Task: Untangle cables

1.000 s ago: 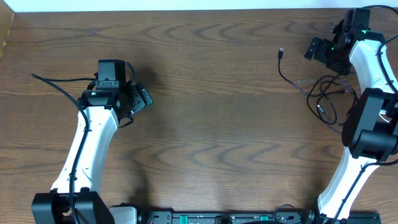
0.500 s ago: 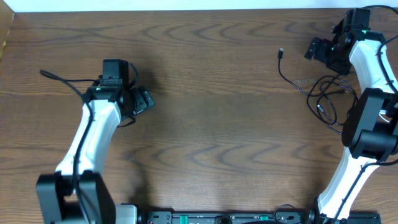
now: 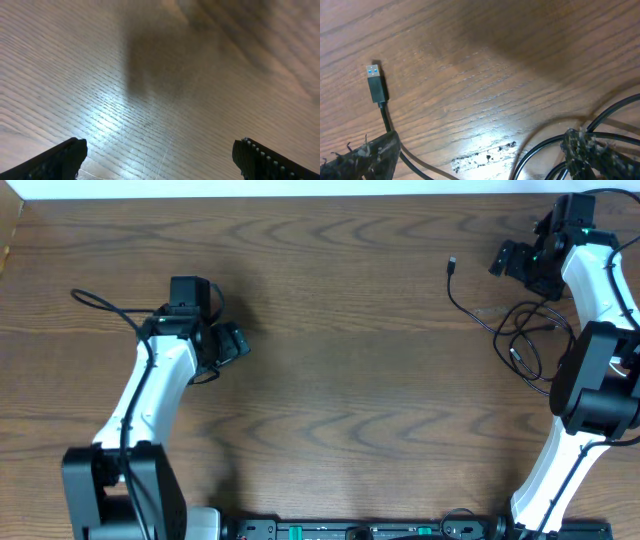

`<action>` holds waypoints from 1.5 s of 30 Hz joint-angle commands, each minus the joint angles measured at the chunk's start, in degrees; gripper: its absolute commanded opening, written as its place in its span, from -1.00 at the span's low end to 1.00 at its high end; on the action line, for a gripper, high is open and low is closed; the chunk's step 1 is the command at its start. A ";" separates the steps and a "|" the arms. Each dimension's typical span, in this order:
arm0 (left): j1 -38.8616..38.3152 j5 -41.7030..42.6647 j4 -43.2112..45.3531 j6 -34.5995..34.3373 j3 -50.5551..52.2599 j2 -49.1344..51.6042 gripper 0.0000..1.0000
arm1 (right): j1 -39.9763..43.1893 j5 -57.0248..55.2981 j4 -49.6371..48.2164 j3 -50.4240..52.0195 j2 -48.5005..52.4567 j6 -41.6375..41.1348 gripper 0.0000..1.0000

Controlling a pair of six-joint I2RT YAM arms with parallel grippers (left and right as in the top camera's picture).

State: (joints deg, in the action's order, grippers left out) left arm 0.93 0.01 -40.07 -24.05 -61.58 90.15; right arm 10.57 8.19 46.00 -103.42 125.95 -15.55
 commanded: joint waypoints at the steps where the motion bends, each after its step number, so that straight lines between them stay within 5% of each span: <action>1: 0.13 -0.70 -0.17 -0.26 -0.04 -2.69 0.96 | -0.15 0.35 0.02 -1.05 -1.55 -0.70 0.99; 45: 0.13 -0.70 -0.17 -0.26 -0.04 -6.29 0.96 | -0.15 0.35 0.02 -1.05 -1.55 -0.68 0.98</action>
State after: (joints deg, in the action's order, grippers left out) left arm 0.93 0.01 -40.07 -24.05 -61.58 86.15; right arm 10.57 8.19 45.98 -103.42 125.95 -15.75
